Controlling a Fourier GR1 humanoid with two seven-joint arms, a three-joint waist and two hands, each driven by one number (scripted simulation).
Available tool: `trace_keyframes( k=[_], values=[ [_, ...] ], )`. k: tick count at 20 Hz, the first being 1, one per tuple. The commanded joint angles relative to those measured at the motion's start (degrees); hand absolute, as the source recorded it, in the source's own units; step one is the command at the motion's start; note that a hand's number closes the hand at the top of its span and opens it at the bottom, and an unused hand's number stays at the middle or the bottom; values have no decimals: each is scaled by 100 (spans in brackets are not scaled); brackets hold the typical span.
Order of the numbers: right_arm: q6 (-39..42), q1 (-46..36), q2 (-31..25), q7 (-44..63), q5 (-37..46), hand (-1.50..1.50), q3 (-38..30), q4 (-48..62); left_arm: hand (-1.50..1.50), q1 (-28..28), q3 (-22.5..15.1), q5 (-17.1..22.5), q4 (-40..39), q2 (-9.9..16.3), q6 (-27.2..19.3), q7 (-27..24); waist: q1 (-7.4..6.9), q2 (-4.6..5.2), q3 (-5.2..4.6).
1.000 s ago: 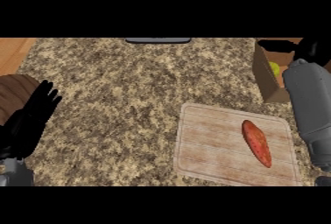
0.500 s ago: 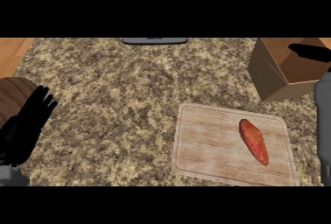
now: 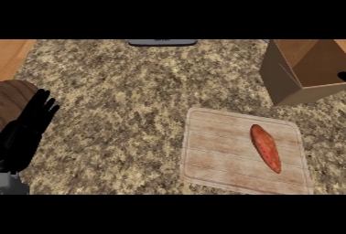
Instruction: Pick the pear from the cutting board and place it in the cardboard box
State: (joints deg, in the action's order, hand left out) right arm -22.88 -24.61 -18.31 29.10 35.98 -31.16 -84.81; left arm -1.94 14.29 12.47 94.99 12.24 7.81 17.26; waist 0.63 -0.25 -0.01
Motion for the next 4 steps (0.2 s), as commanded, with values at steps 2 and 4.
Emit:
trace_keyframes(
  k=[2,4],
  values=[
    [392,843,-112,-6,-516,-150,-77,-870,0,-15,-243,-345,-102,-199,-131,-176,-32,17,1],
    [313,879,-231,-108,-608,-150,-93,-714,0,184,-107,-133,2,-133,104,-232,-59,20,1]
  ],
)
